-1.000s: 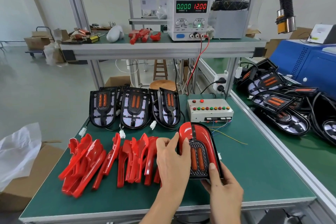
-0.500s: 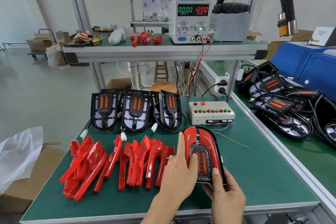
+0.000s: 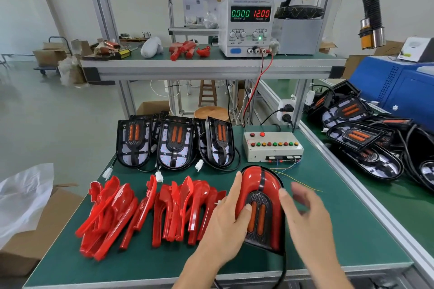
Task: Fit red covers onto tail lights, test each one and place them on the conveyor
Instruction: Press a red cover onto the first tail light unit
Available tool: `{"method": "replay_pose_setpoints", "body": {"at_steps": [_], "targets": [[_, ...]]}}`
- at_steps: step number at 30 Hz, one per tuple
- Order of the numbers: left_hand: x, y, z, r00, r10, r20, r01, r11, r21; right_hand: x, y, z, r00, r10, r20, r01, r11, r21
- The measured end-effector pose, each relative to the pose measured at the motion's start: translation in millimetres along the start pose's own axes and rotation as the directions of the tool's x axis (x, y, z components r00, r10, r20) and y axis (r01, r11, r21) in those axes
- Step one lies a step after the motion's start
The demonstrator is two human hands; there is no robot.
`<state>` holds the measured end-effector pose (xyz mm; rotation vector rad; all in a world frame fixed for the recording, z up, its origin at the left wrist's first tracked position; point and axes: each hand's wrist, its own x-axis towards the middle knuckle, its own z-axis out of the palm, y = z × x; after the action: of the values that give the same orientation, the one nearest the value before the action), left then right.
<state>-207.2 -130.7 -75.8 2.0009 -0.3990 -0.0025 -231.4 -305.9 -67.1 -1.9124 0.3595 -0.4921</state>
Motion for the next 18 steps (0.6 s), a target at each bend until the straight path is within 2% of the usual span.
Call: {"method": "replay_pose_setpoints", "body": {"at_steps": [2, 4, 6, 8, 10, 13, 18], "targets": [[-1, -2, -1, 0.999, 0.019, 0.031, -0.020, 1.000, 0.012, 28, -17, -4, 0.992, -0.068, 0.108, 0.069, 0.998, -0.009], [-2, -2, -2, 0.998, 0.033, 0.055, -0.034, 0.999, 0.008, 55, -36, -5, 0.954, -0.005, 0.298, 0.000, 1.000, 0.017], [-2, -2, -3, 0.995, 0.044, 0.087, -0.044, 0.999, -0.001, 74, -48, -5, 0.865, 0.094, 0.493, -0.096, 0.995, -0.023], [-1, -1, -5, 0.991, 0.054, 0.119, -0.055, 0.998, 0.009, 84, -52, -2, 0.791, 0.165, 0.589, -0.122, 0.986, -0.113], [0, -1, -7, 0.987, 0.050, 0.151, -0.051, 0.999, 0.004, 87, -51, 3, 0.772, 0.197, 0.605, -0.116, 0.979, -0.170], [2, -1, -8, 0.981, 0.029, 0.193, -0.028, 1.000, -0.011, 86, -44, 10, 0.782, 0.231, 0.579, -0.152, 0.972, -0.182], [-1, -2, -11, 0.989, -0.076, 0.124, 0.093, 0.985, -0.144, 87, -35, 12, 0.804, 0.279, 0.524, -0.274, 0.958, -0.090]]}}
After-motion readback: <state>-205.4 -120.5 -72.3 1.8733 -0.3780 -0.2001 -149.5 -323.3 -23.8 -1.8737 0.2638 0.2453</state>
